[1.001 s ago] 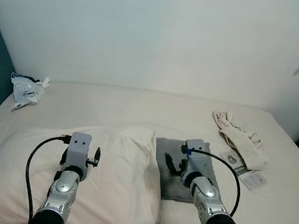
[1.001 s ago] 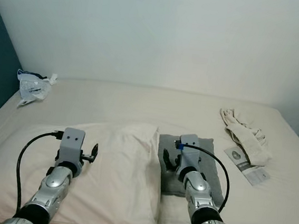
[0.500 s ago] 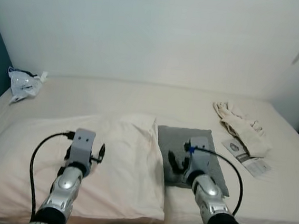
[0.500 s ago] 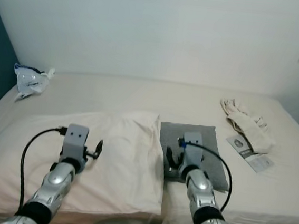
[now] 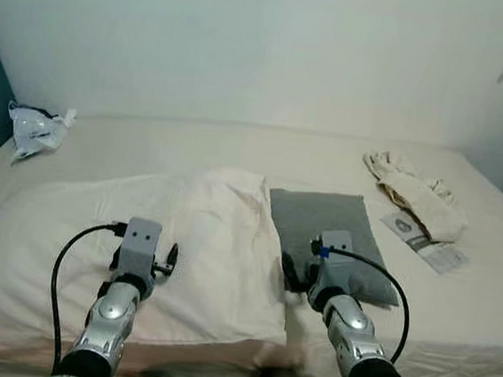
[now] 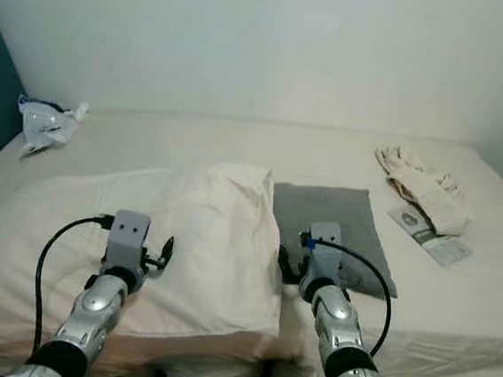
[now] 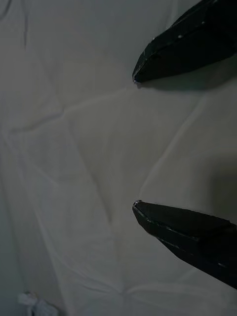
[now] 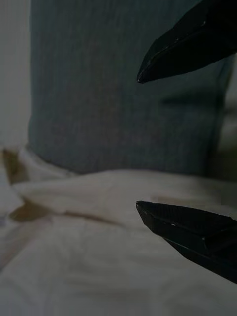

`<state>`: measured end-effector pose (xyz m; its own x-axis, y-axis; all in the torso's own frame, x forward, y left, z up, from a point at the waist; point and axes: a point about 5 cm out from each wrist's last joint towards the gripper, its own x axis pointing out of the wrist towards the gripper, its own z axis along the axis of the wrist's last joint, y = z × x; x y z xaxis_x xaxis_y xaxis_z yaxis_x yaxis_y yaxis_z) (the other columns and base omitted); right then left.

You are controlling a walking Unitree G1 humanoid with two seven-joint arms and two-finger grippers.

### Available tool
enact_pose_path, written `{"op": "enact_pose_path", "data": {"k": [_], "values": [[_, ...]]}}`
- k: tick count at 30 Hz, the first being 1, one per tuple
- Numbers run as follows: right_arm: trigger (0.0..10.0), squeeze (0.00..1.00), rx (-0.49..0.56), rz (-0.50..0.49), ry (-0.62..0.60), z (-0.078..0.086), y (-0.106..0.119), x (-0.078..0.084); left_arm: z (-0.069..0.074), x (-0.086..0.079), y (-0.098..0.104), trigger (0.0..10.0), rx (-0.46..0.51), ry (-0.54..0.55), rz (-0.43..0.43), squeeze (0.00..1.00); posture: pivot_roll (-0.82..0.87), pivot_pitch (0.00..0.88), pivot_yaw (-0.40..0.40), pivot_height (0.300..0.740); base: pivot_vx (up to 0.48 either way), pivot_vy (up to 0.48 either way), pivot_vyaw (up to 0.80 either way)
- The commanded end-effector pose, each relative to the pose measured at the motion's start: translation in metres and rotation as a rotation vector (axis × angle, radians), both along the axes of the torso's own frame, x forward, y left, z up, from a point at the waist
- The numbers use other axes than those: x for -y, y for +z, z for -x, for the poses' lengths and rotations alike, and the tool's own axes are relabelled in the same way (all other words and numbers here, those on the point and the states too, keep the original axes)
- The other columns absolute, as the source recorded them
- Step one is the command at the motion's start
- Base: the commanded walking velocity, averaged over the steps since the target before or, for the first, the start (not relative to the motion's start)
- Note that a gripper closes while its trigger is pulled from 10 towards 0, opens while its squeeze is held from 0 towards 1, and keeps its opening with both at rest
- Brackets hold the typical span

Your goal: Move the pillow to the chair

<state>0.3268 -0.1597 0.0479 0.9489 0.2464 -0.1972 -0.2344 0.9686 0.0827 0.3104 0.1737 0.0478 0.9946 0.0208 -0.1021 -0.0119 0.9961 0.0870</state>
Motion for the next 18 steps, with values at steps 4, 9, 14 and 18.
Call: {"op": "enact_pose_path", "data": {"k": [4, 9, 14, 18], "values": [[10.0, 0.00, 0.032, -0.042, 0.062, -0.006, 0.010, -0.007, -0.004, -0.010, 0.008, 10.0, 0.019, 0.038, 0.012, 0.00, -0.03, 0.015, -0.045, 0.611, 0.000, 0.000, 0.00], [10.0, 0.00, -0.009, -0.100, 0.197, -0.017, 0.022, -0.022, -0.014, -0.038, 0.025, 10.0, 0.048, 0.102, 0.022, 0.00, -0.02, 0.052, -0.036, 0.611, 0.000, 0.000, 0.00], [10.0, 0.00, -0.078, -0.181, 0.265, -0.021, 0.024, -0.031, -0.019, -0.058, 0.037, 10.0, 0.056, 0.128, -0.013, 0.00, 0.00, 0.078, -0.030, 0.611, 0.000, 0.000, 0.00], [10.0, 0.00, -0.159, -0.248, 0.322, -0.021, 0.022, -0.040, -0.021, -0.066, 0.044, 10.0, 0.069, 0.133, -0.024, 0.00, 0.00, 0.089, -0.032, 0.611, 0.000, 0.000, 0.00]]}}
